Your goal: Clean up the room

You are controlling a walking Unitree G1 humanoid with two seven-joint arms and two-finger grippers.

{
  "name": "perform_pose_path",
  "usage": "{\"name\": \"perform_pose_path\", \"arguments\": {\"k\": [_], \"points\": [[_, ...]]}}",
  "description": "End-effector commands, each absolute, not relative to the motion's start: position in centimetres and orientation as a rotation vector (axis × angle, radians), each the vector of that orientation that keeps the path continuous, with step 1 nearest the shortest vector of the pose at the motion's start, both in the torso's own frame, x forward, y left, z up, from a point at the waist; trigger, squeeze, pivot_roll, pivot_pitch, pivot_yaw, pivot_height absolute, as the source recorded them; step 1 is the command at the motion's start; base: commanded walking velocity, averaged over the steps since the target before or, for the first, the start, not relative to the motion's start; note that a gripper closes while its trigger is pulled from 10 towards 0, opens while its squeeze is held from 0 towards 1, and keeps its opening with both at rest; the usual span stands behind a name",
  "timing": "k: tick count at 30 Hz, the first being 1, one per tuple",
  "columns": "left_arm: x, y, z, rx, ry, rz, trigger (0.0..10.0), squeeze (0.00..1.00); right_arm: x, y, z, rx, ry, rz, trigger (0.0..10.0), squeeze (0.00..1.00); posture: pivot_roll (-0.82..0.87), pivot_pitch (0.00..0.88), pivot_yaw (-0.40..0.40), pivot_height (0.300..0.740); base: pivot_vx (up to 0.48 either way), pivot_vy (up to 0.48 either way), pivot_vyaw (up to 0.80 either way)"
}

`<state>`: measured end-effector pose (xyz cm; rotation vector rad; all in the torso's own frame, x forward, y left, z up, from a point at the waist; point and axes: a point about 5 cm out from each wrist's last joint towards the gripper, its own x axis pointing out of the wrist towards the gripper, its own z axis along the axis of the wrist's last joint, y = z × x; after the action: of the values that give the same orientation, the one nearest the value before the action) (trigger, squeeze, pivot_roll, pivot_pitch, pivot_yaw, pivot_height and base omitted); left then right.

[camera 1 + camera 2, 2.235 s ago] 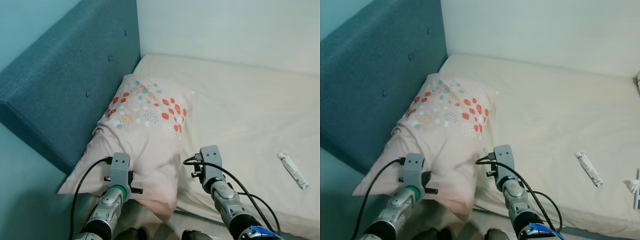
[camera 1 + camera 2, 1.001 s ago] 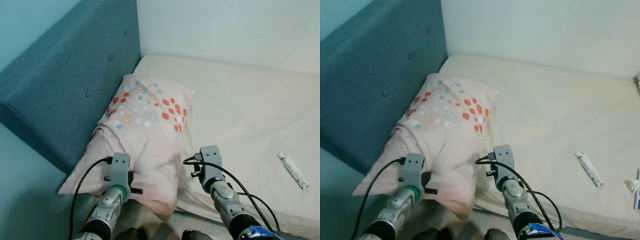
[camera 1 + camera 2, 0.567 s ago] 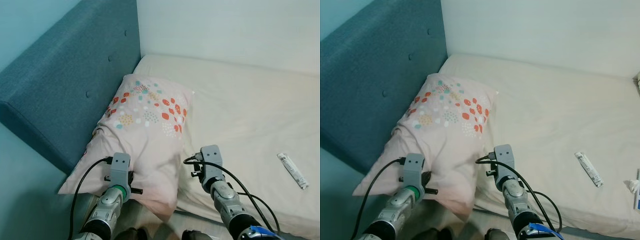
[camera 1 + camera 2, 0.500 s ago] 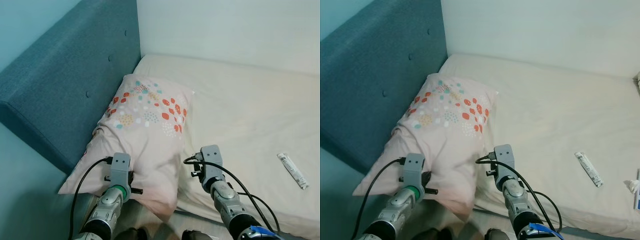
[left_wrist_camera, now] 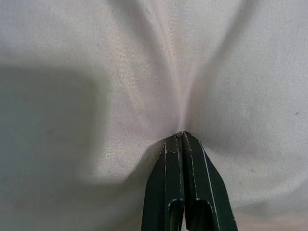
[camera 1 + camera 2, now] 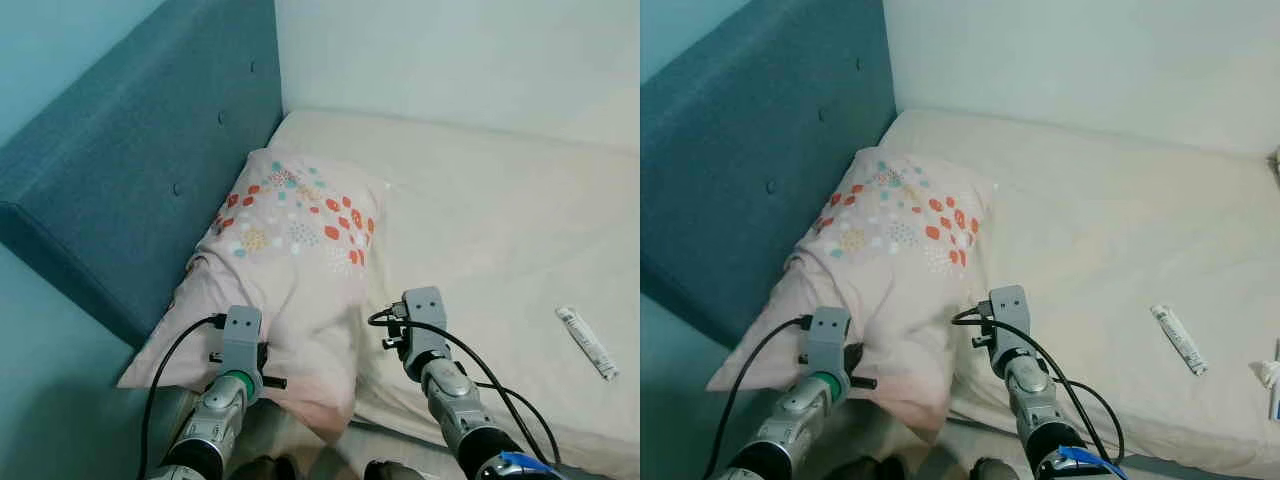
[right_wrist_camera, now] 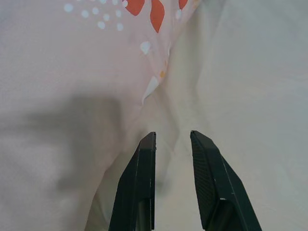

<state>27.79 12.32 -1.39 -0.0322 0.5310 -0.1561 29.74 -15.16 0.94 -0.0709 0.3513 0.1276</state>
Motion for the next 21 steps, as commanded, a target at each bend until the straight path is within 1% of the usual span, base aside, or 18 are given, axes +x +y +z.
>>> {"name": "perform_pose_path", "arguments": {"k": [1,9,11,21], "points": [[26.76,12.53,-2.46,-0.028,0.585,-0.152,10.0,0.00,28.98,-15.20,0.12,-0.066,0.383,0.125,10.0,0.00,0.09,0.044,0.078,0.740,0.000,0.000,0.00],[26.87,12.49,-2.40,-0.024,0.587,-0.155,10.0,0.00,29.11,-15.29,0.21,-0.066,0.382,0.116,10.0,0.00,0.09,0.049,0.077,0.740,0.000,0.000,0.00],[26.89,12.46,-2.39,-0.023,0.589,-0.154,10.0,0.00,29.18,-15.33,0.28,-0.066,0.379,0.113,10.0,0.00,0.09,0.066,0.075,0.740,0.000,0.000,0.00],[27.29,12.55,-2.13,-0.031,0.585,-0.146,10.0,0.00,28.98,-15.52,0.20,-0.085,0.374,0.125,10.0,0.00,0.08,0.044,0.076,0.740,0.000,0.000,0.00]]}}
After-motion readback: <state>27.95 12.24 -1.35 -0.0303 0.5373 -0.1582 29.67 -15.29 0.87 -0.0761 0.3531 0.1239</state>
